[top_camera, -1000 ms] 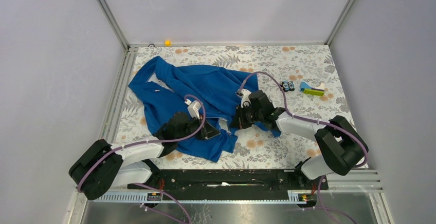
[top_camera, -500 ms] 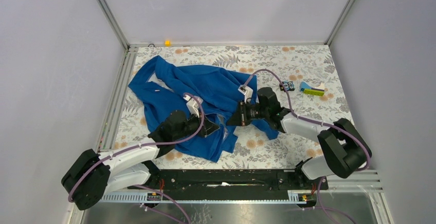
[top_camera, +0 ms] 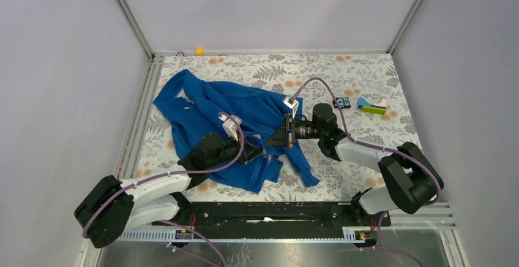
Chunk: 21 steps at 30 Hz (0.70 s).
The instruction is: Zip up the jacket
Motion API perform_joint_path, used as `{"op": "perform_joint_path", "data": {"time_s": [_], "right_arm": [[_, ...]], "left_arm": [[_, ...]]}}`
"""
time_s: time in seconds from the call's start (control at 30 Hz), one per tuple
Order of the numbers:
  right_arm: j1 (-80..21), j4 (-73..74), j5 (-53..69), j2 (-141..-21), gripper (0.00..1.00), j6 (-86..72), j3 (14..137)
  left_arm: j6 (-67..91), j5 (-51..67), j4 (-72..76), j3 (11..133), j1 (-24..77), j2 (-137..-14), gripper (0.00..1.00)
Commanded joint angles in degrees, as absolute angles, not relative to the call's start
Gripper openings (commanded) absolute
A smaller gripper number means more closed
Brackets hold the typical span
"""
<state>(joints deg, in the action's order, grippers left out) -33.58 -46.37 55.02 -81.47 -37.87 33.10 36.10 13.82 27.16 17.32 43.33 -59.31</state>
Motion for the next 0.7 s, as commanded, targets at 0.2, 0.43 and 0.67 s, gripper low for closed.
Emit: {"op": "perform_joint_path", "data": {"time_s": [0.2,0.43,0.67], "right_arm": [[-35.91,-18.02,21.48,-78.73,0.00,-28.28,40.66],[-38.35,-13.68,9.16,-81.53,0.00,-29.35,40.70],[-35.79,-23.79,25.14,-77.09,0.00,-31.23,36.36]], "left_arm": [[37.60,18.26,33.53,22.23,46.26,-60.39,0.00],[40.71,13.68,33.23,25.49,49.72,-61.55,0.00],[37.90,10.89,22.97,26.96,49.84,-60.43,0.00]]}}
